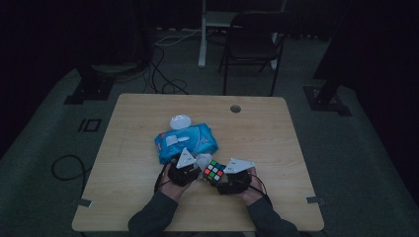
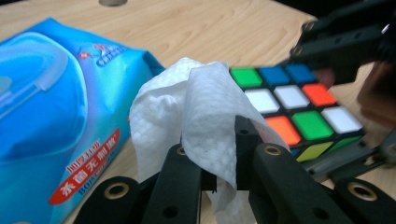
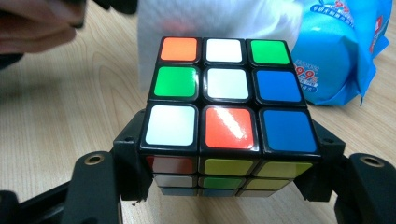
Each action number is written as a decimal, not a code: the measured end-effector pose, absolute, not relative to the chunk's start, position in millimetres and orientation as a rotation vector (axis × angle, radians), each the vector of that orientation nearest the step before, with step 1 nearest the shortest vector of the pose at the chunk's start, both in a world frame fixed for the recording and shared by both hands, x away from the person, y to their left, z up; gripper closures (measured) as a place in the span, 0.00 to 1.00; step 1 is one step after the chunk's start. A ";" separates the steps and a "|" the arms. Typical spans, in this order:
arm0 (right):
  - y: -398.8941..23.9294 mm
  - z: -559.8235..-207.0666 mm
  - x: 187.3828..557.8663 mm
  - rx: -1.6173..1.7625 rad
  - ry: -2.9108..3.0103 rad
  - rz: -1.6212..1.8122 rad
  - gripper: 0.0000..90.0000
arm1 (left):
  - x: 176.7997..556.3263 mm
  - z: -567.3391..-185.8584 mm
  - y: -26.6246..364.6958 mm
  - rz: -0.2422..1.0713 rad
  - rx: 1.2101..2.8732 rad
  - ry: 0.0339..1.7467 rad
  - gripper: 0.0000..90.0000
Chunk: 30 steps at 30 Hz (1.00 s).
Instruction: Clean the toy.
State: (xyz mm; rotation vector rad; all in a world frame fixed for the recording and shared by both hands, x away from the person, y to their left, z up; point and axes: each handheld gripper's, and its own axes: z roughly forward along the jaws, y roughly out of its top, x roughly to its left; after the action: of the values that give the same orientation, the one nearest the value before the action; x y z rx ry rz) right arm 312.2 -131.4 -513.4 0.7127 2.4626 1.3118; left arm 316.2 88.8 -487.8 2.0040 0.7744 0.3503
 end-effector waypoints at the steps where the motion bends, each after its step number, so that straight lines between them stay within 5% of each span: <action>1: -131.1 -514.0 312.4 0.713 2.465 1.307 0.39 | 315.7 -486.2 88.6 0.355 2.001 0.772 0.95; 30: -123.9 -520.2 315.5 0.729 2.479 1.259 0.39 | 303.8 -480.6 65.1 0.335 2.019 0.649 0.95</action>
State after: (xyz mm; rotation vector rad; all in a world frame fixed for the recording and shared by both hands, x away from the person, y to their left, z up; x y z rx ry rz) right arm 315.5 -123.9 -520.2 0.7294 2.4789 1.2590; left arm 303.8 65.1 -480.6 2.0188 0.6487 0.3353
